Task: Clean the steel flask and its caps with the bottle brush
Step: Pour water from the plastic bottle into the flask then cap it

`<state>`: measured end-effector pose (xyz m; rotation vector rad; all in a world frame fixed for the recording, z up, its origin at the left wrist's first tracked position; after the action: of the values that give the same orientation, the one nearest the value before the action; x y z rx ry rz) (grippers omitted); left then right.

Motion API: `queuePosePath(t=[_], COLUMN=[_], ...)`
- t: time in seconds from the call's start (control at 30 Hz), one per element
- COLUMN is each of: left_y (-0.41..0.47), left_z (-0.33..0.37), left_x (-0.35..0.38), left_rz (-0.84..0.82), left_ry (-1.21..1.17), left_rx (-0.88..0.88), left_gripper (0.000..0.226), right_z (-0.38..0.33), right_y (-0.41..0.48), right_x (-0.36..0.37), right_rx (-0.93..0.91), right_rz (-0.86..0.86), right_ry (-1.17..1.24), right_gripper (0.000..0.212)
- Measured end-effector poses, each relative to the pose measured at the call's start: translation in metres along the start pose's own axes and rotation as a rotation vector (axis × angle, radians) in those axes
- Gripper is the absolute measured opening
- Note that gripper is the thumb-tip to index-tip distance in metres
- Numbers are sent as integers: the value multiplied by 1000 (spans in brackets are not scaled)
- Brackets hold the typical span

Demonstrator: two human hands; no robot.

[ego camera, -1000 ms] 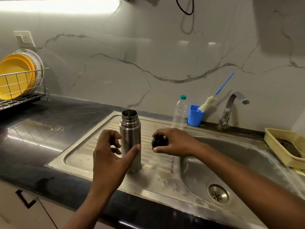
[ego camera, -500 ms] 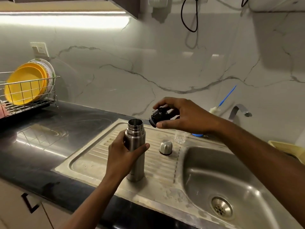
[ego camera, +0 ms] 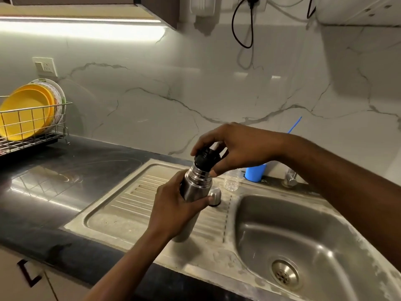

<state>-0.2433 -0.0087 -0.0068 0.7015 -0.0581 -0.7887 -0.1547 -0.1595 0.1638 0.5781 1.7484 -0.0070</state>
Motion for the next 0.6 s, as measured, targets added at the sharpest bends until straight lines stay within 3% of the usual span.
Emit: queuePosePath(t=[0.3, 0.6], left_y=[-4, -13], left_z=[14, 21], left_x=[15, 29], left_rz=[-37, -67], left_ry=[20, 20], left_rx=[27, 35], left_gripper=[62, 67], right_z=[3, 3], right_y=[-13, -20], right_x=[-7, -5], right_rx=[50, 154], right_rz=[-111, -79], right_ry=[-15, -129], right_gripper=[51, 41])
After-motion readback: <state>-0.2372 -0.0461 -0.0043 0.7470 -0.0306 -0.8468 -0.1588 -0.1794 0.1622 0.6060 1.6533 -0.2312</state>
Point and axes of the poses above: each hand's wrist, its own y-axis towards the middle knuckle, its own x-axis out of the palm, z = x × y, the point moved 2 cm from there along y, towards the middle knuckle, and after that the axes turned 11 degrees about z, right-handed, at the moved point
